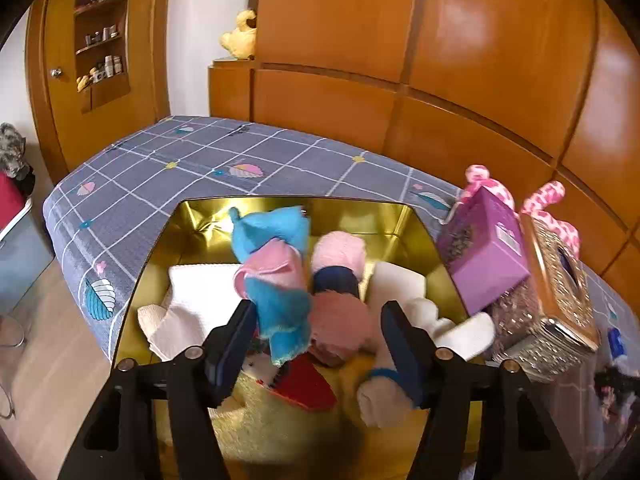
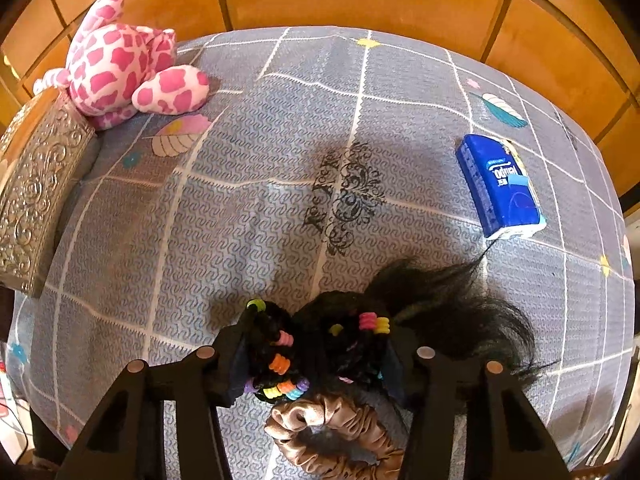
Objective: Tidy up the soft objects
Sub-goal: 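Carry the teal plush into the gold tray and open the left gripper while the right holds the hair ties, then carry the black hair ties into the gold tray and open the right gripper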
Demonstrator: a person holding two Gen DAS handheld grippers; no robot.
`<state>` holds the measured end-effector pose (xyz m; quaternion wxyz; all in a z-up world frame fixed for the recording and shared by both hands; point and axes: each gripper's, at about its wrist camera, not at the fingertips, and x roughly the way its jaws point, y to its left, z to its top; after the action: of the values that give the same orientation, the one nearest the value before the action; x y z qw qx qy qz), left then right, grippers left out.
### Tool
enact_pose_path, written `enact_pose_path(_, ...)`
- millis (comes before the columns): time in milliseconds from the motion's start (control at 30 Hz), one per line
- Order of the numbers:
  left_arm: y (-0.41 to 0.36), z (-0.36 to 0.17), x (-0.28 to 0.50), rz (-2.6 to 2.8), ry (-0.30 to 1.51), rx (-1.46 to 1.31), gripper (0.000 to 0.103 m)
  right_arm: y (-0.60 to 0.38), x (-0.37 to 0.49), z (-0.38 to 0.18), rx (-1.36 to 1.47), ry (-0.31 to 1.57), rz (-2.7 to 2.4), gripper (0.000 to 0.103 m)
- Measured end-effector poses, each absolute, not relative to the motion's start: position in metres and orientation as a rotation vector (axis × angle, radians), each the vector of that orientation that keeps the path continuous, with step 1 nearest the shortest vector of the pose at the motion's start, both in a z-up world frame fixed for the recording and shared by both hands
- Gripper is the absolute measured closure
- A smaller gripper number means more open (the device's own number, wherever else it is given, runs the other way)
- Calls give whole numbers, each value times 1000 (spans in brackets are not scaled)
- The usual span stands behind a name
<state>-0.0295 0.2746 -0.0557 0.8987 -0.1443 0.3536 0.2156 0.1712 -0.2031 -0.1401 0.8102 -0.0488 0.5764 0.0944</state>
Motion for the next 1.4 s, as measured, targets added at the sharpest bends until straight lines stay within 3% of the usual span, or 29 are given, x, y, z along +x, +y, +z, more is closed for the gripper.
enact_pose_path(600, 251, -47, -42, 406, 720, -244, 37, -217, 201, -88, 145, 1104, 211, 51)
enact_pose_path(1033, 240, -43, -44, 370, 716, -237, 36, -172, 200, -46, 198, 990, 296, 51)
enact_pose_path(1400, 251, -41, -58, 390, 716, -251, 35, -73, 200, 39, 244, 847, 589, 51)
